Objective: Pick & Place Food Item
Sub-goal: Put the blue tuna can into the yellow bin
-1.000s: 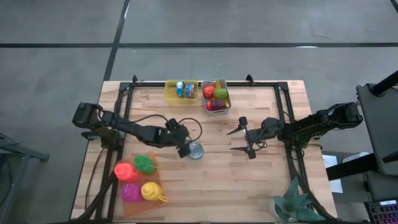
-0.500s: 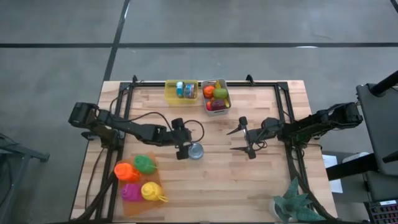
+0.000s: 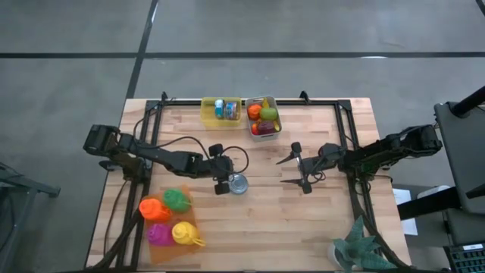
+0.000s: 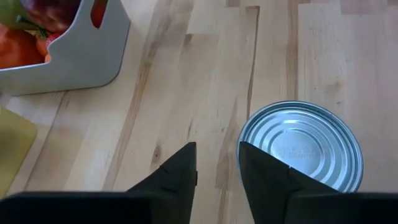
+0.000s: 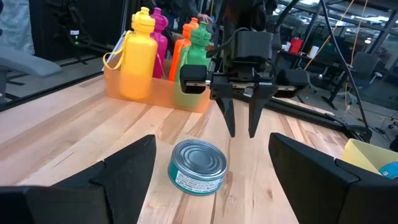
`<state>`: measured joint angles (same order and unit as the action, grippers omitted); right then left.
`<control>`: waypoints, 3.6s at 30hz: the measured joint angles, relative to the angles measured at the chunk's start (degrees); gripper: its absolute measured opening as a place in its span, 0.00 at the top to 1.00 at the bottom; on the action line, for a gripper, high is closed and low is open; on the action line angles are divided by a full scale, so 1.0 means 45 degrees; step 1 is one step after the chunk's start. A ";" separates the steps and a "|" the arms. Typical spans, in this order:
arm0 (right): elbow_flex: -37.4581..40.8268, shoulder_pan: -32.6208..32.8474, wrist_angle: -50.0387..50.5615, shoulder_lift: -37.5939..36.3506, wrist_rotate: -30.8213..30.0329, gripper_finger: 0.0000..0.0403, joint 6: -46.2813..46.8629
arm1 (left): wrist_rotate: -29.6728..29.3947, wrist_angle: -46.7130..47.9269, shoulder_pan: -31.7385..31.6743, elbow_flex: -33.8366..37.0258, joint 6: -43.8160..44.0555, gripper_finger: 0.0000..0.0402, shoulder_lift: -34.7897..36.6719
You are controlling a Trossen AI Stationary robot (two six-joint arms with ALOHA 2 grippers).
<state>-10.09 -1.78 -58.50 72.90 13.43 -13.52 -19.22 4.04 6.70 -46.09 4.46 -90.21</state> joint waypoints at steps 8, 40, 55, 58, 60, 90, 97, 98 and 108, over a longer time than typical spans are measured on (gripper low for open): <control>0.0000 -0.0001 0.0000 0.0000 -0.0004 0.24 0.0000 | 0.0678 0.0009 0.0113 -0.0042 0.0302 0.71 0.0015; -0.4519 0.0091 0.7847 0.2190 -0.1312 0.24 0.2385 | 0.3138 0.2553 0.0879 -0.0112 0.0015 0.71 0.0034; -0.7067 0.0319 0.7924 0.6509 -0.1244 0.30 0.1888 | 0.3019 0.2706 0.0874 -0.0112 0.0453 0.71 0.0034; -0.7135 0.0453 0.7903 0.6552 -0.1203 0.40 0.1872 | 0.2849 0.2722 0.0874 -0.0112 0.0452 0.71 0.0034; -0.7135 0.0456 0.7913 0.6555 -0.1204 0.46 0.2004 | 0.2792 0.2714 0.0874 -0.0112 0.0453 0.71 0.0034; -0.7329 0.0451 0.6727 0.8041 -0.1257 0.89 0.3024 | 0.2409 0.2423 0.0860 -0.0102 0.0400 0.71 0.0024; -0.7918 0.0446 0.6678 0.8704 -0.1252 0.92 0.2971 | 0.2409 0.2398 0.0860 -0.0102 0.0379 0.71 0.0024; -0.8012 0.0446 0.6659 0.8777 -0.1252 0.92 0.2976 | 0.2409 0.2398 0.0860 -0.0102 0.0353 0.71 0.0024; -0.8257 0.0446 0.6751 0.8908 -0.1244 0.92 0.2914 | 0.2195 0.2346 0.0860 -0.0087 0.0414 0.71 -0.0084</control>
<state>-47.24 0.23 -28.12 112.99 7.83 -0.40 -9.34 14.60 10.57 -46.48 6.33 -90.59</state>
